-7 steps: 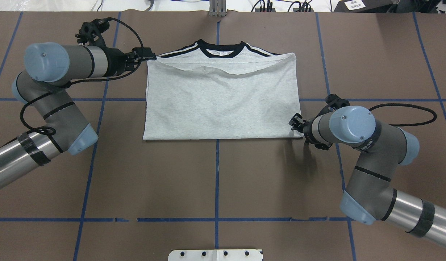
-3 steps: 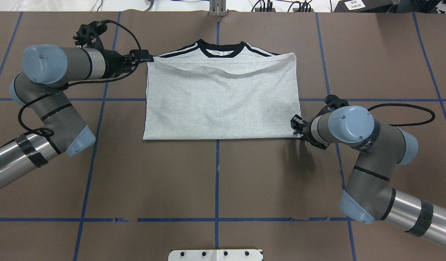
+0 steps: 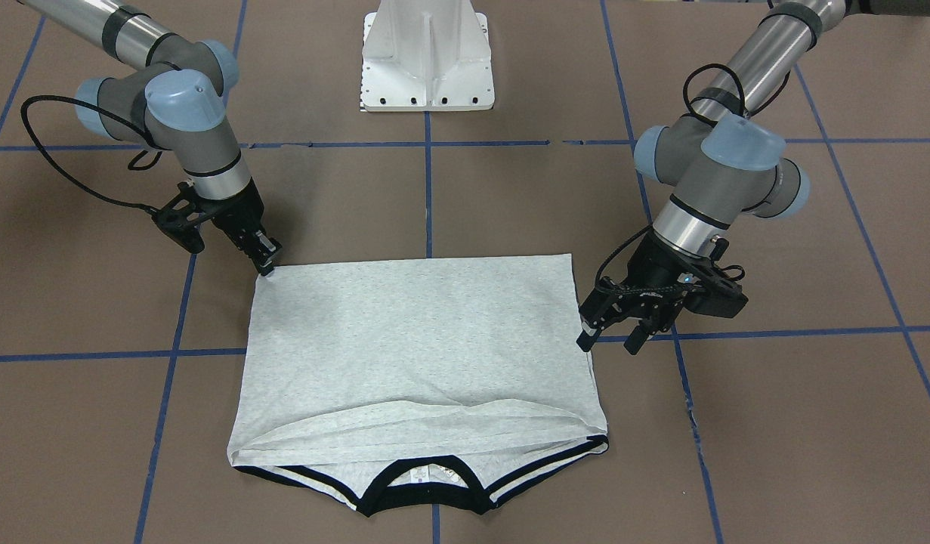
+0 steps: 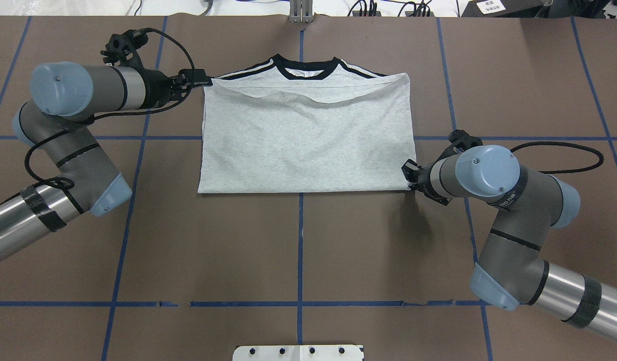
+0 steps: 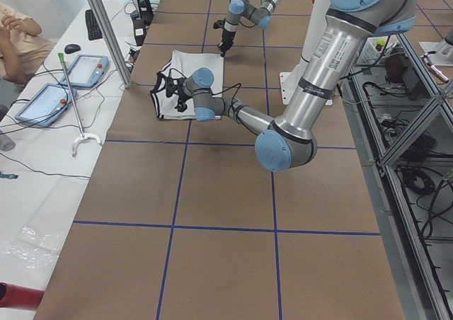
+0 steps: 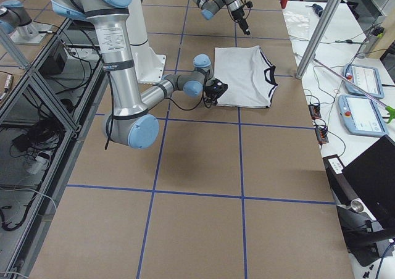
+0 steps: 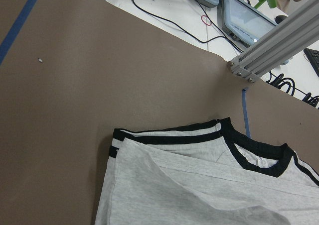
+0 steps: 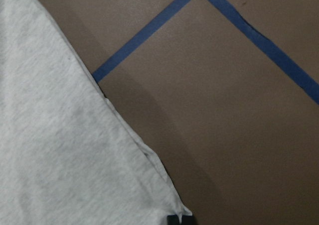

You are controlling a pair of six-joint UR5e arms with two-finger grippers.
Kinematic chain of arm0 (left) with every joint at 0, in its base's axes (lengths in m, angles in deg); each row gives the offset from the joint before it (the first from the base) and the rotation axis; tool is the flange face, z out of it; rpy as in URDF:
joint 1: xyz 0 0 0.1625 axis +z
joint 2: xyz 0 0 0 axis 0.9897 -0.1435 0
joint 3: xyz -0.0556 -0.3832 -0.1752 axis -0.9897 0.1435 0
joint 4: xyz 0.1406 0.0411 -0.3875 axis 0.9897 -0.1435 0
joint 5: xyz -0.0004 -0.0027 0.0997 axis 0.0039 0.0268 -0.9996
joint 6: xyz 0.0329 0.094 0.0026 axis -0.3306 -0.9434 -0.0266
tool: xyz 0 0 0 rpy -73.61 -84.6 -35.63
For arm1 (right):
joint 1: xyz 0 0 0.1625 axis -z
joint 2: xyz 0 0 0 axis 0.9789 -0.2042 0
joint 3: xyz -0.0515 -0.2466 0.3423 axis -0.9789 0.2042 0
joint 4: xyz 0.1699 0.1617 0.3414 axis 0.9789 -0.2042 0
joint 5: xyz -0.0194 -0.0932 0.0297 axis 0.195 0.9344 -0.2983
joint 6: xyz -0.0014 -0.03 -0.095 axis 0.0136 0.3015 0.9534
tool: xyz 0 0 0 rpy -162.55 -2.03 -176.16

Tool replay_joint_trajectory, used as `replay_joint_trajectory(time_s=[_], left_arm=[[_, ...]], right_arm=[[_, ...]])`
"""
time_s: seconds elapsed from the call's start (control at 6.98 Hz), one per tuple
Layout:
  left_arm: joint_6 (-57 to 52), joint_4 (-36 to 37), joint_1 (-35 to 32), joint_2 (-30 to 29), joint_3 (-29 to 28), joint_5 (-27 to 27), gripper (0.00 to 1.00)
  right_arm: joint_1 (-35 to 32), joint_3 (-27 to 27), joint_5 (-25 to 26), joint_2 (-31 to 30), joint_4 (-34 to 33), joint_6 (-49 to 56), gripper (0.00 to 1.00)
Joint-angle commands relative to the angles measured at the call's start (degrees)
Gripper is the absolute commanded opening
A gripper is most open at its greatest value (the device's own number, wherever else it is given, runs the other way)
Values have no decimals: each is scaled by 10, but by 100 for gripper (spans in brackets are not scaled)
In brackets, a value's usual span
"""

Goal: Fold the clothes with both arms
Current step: 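Grasp the folded grey shirt's corners with both grippers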

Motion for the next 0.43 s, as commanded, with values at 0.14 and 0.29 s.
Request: replay_joint_trajectory(time_s=[0.14,0.29], left_arm=[[6,1,9,16,64,15,100],[32,8,28,48,118,48,100]], right_arm=[[9,-152,-38,-88,-34,-25,0],[36,-220,-58,-139,-37,-49,0]])
